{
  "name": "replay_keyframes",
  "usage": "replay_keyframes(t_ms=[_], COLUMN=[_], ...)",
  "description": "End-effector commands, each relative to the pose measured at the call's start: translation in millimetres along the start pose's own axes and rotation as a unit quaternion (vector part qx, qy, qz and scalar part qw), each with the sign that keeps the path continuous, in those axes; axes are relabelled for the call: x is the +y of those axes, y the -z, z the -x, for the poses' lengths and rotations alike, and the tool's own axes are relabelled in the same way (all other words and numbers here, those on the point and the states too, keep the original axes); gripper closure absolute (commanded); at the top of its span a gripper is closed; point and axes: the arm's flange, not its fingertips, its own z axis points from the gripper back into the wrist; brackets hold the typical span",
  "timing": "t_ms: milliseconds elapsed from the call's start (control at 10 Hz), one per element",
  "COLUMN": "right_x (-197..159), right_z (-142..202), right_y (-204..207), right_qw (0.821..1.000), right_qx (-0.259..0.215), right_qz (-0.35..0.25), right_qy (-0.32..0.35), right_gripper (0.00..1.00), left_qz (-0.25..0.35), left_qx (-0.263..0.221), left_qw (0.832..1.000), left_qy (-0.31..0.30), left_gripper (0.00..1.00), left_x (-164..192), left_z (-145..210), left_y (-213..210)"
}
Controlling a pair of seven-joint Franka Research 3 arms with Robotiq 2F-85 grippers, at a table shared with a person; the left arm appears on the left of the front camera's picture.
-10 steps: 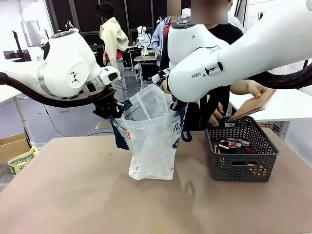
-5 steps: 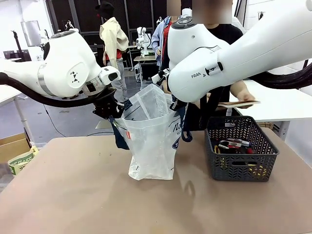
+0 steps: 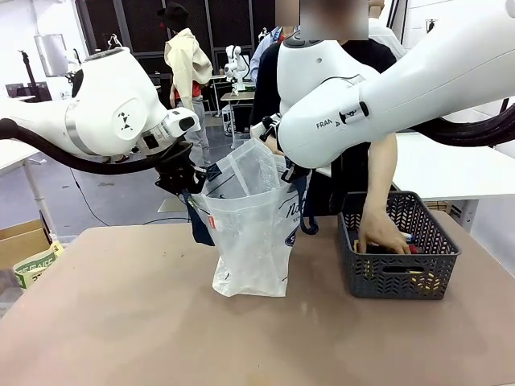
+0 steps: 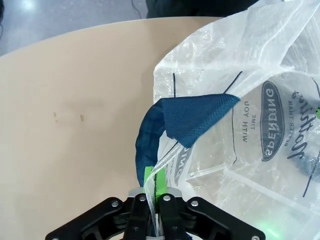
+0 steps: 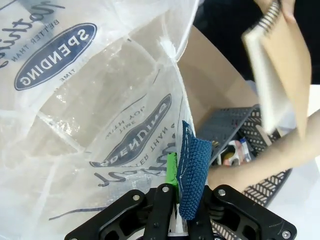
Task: Transfer purchased items from the store into the shopping bag.
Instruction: Move the Reusable shopping bag to the right side of the table.
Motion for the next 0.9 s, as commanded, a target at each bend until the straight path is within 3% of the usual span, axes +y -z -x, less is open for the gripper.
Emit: replay_keyframes(t_ms=[0, 800], right_x=[-3.3, -17.6], right_z=[1.5, 13.9], right_y=[-0.5, 2.5], right_qw=[1.0, 0.999], right_qx=[0.011, 0.031], right_qz=[0.011, 0.008], right_qy=[0.014, 0.03], right_gripper=[1.0, 1.0], left_qz=[0.028, -0.004], left_qx=[0.013, 0.027], left_qw=[1.0, 1.0], left_qy=[0.007, 0.013], left_gripper=[1.0, 1.0], left_x=[13.1, 24.3], left_z=[-15.7, -21.6], left_y=[2.2, 7.4])
